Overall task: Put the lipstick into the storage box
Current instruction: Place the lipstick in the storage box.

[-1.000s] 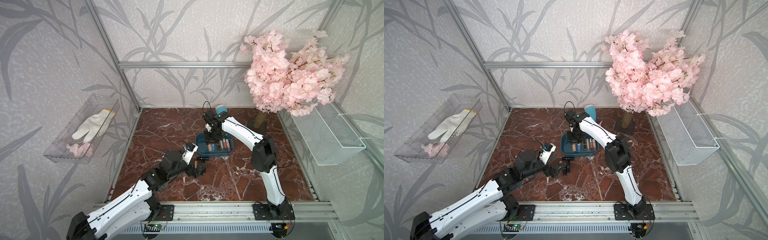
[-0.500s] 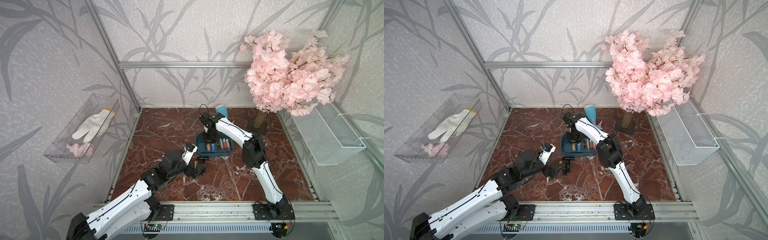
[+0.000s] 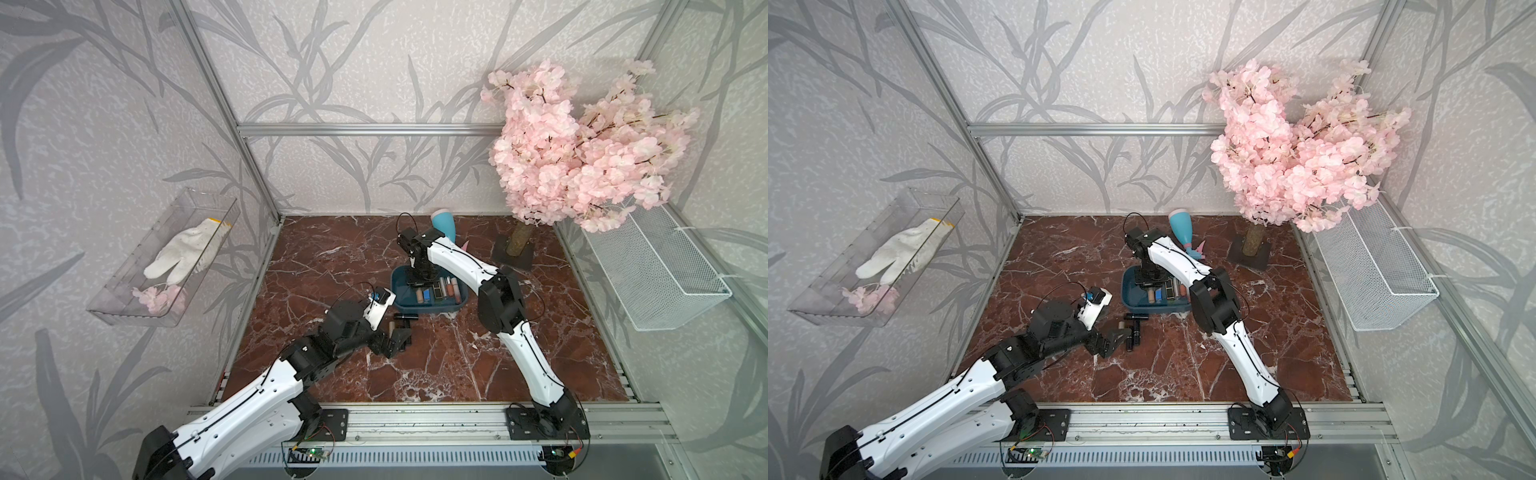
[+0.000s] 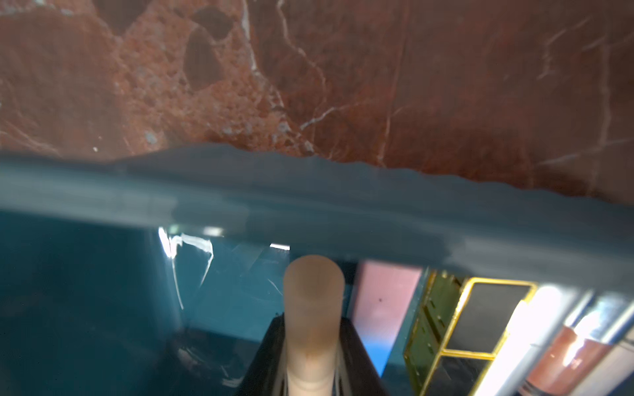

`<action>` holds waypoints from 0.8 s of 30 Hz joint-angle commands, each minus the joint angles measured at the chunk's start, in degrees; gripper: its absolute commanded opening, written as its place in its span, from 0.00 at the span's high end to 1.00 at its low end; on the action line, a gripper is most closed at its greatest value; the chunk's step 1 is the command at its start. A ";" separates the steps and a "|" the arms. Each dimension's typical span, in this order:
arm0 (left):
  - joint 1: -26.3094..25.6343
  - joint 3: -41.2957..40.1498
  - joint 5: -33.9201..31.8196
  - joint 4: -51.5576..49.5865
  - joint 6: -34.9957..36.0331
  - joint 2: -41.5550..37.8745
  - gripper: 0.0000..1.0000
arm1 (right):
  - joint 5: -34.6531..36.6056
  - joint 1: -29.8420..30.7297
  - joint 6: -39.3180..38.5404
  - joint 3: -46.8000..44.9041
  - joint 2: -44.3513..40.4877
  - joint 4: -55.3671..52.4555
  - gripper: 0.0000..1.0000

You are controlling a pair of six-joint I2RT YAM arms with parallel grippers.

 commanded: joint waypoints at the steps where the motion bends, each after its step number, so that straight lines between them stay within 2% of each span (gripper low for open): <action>1: 0.34 1.17 1.34 -0.32 1.39 0.37 0.00 | 1.99 -0.58 0.57 1.65 1.03 -2.35 0.80; 15: 0.42 1.34 2.61 -0.90 2.11 0.13 0.00 | 4.19 -1.35 -0.40 -0.47 1.00 -3.12 0.79; 24: 0.43 0.66 2.28 -1.32 1.59 -1.40 0.00 | 4.28 -1.39 -0.13 -1.18 1.52 -3.21 0.68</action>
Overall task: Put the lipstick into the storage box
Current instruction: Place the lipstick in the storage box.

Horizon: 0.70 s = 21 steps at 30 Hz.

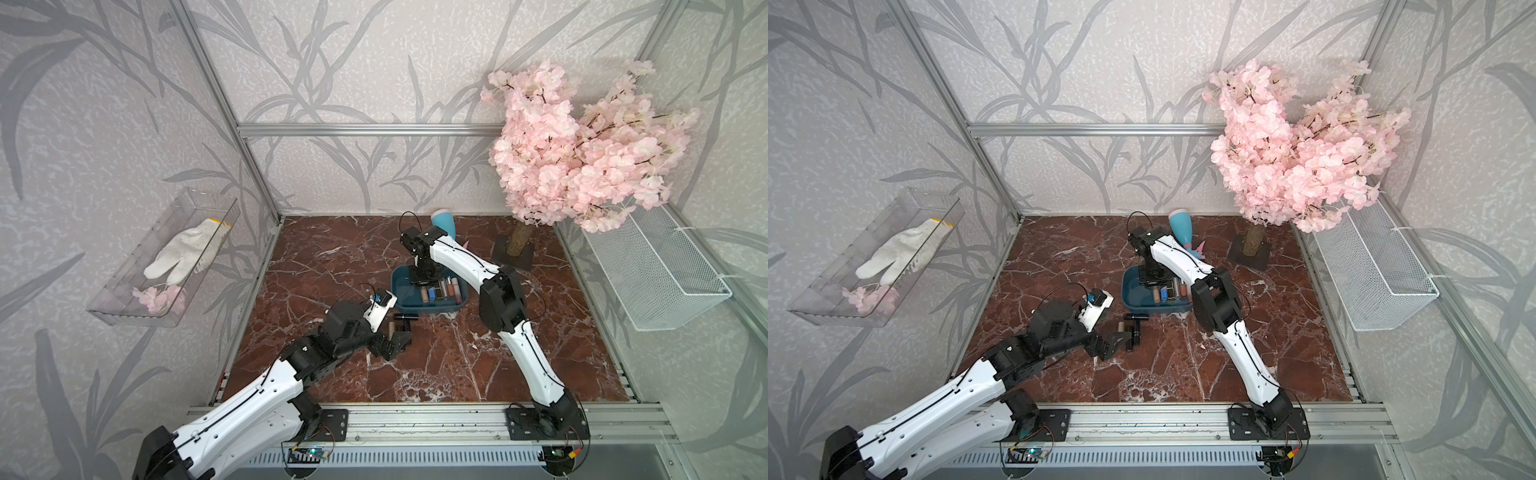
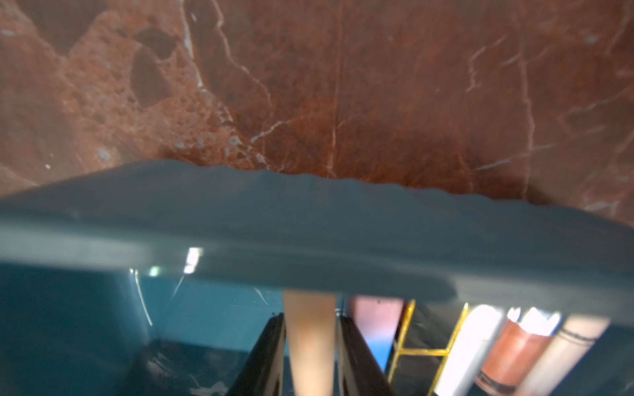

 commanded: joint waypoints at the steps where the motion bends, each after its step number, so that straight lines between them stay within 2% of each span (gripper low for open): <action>1: 0.16 0.65 0.27 -0.29 0.42 -1.06 0.00 | 2.00 -0.34 0.17 -1.05 1.49 -1.97 0.67; 14: 0.16 0.82 -0.26 -0.05 0.68 -1.20 0.00 | 2.18 -0.36 0.35 -1.27 0.54 -2.47 0.65; 21: 0.25 1.25 -1.55 0.50 -0.17 -0.97 0.00 | 1.40 -0.27 -0.05 -2.15 -3.33 -1.88 0.65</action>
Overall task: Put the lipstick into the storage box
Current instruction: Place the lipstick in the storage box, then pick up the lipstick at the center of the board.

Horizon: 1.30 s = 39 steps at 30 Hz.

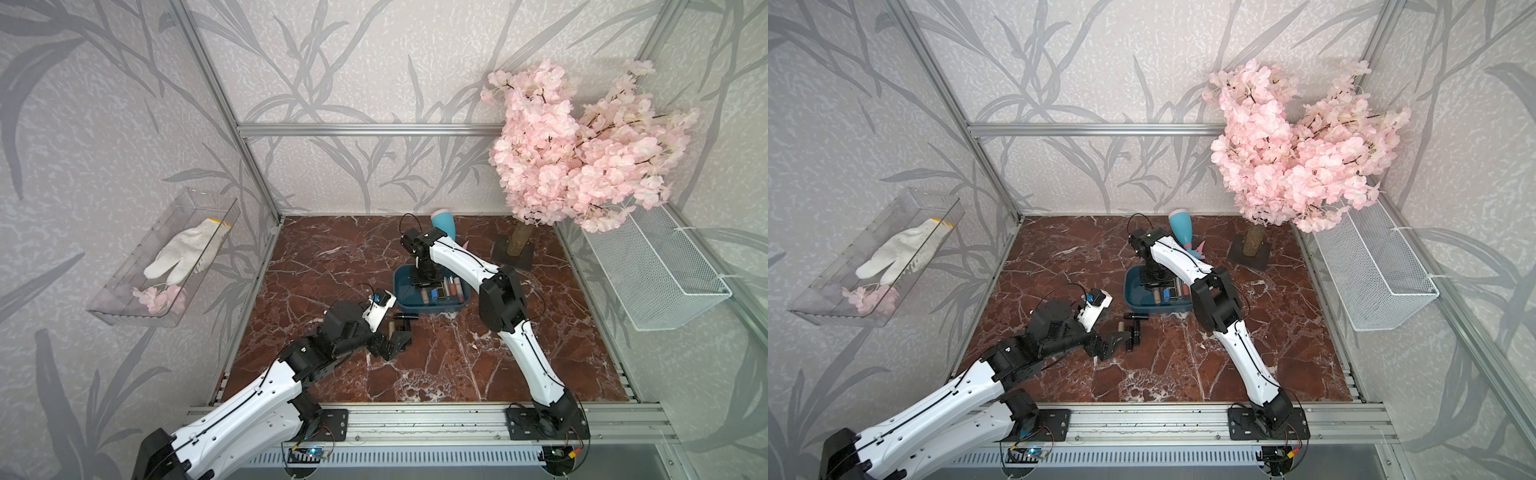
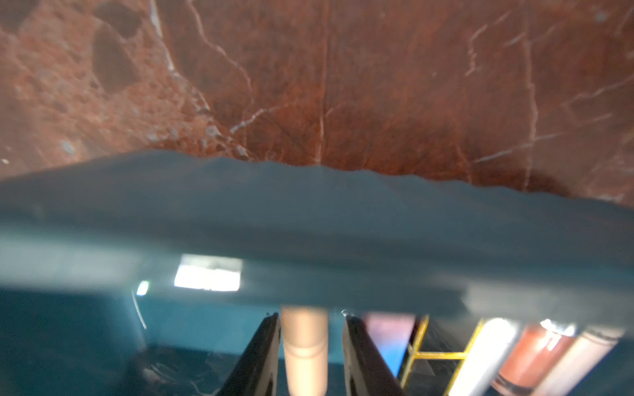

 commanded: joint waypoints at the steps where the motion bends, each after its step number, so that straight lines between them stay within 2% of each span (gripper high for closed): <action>1: 0.19 1.41 -1.73 0.72 -0.48 -0.24 0.00 | 0.68 -0.13 -0.24 -0.71 -3.71 -1.77 0.65; 7: 0.23 1.60 -4.05 1.01 -2.78 -0.23 0.00 | -0.27 0.53 -1.13 -0.97 -7.08 -1.72 0.64; 13: 0.22 3.58 -7.89 -3.14 -2.97 -0.95 0.00 | -1.59 1.49 -1.61 -4.25 -11.14 -0.78 0.64; 21: 0.21 2.29 -8.01 -2.30 -6.66 -3.02 0.00 | -3.64 3.43 -0.80 -17.70 -22.44 3.61 0.64; 28: 0.22 -0.35 -10.59 -2.22 -10.17 -7.52 0.00 | -4.96 7.98 0.92 -28.96 -31.22 5.98 0.64; 39: 0.22 -5.27 -10.98 -6.13 -12.66 -17.82 0.00 | -5.59 14.99 4.40 -38.78 -36.39 9.42 0.63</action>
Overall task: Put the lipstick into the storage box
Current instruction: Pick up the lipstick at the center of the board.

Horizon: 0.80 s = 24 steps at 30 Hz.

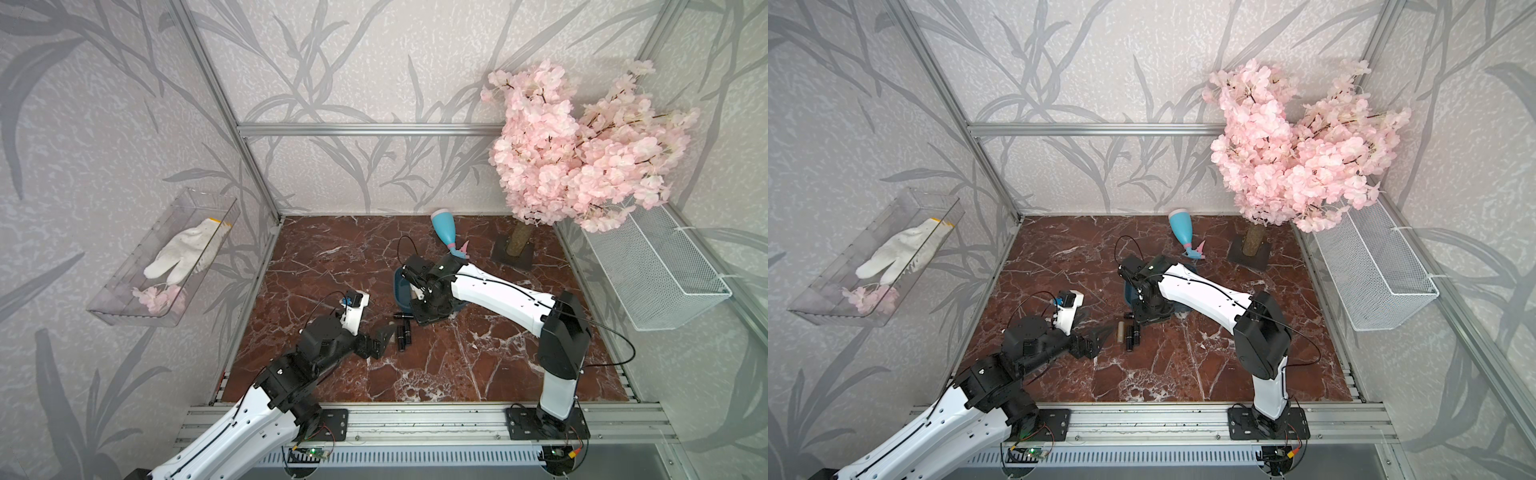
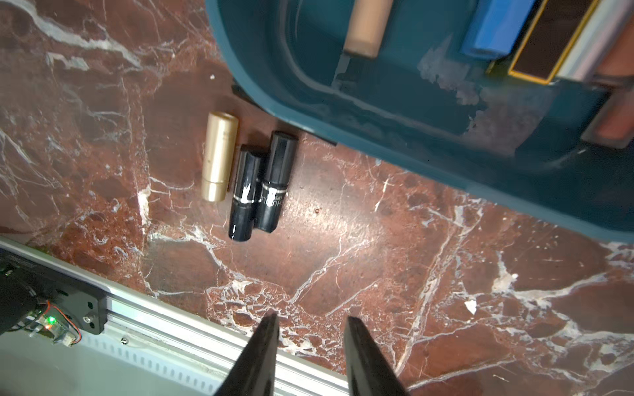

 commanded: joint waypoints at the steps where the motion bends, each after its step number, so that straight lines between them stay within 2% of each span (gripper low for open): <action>1: 0.20 -1.58 -0.20 -2.05 -1.36 -3.02 0.00 | -0.50 1.59 1.95 -1.76 -1.13 1.96 0.63; 8: 0.20 -2.98 -0.70 -2.93 -2.07 -7.21 0.00 | -2.35 3.64 3.16 -3.39 2.75 5.75 0.63; 24: 0.21 -2.06 3.73 -1.16 0.90 -2.58 0.00 | -1.73 4.21 1.62 5.68 14.33 4.71 0.63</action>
